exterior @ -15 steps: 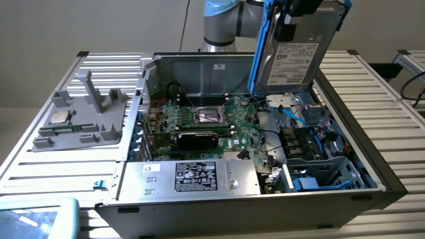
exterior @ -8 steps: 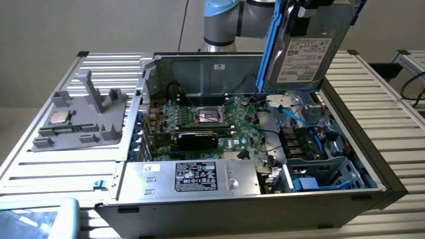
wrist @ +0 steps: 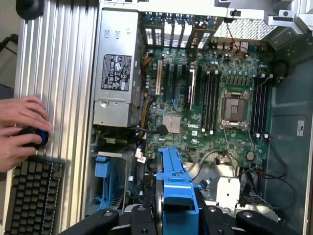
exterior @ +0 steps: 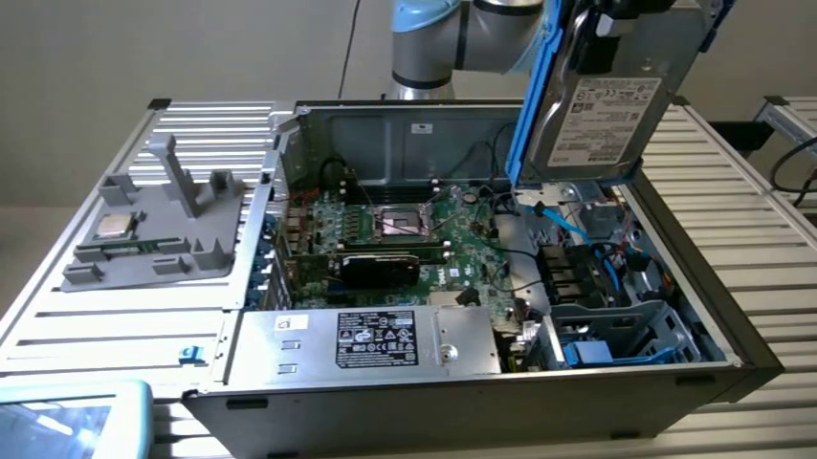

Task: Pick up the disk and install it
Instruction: 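Pick up the disk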

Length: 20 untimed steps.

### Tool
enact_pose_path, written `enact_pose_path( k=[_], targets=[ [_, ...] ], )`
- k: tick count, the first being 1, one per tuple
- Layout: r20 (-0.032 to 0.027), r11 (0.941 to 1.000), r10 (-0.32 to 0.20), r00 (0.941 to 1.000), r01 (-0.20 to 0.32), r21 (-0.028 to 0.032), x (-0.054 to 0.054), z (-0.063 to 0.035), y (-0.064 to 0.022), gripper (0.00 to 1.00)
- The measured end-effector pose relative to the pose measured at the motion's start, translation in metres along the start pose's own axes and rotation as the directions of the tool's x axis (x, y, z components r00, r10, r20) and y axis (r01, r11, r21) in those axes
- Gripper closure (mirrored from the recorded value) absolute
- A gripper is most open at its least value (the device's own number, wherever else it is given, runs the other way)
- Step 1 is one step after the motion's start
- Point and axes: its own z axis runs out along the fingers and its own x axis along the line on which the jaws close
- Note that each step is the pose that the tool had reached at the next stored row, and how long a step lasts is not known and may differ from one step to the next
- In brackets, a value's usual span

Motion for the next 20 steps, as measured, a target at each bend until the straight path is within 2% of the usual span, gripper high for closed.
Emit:
enact_pose_path(
  k=[7,15,20],
  targets=[
    [-0.0001,1.0,0.0,1.0,0.0,0.0,0.017,-0.0029,-0.005,0.63],
    [0.0,1.0,0.0,1.0,0.0,0.0,0.035,-0.0062,-0.0178,0.63],
    [-0.0001,1.0,0.0,1.0,0.0,0.0,0.045,-0.0067,-0.0227,0.63]
  ],
)
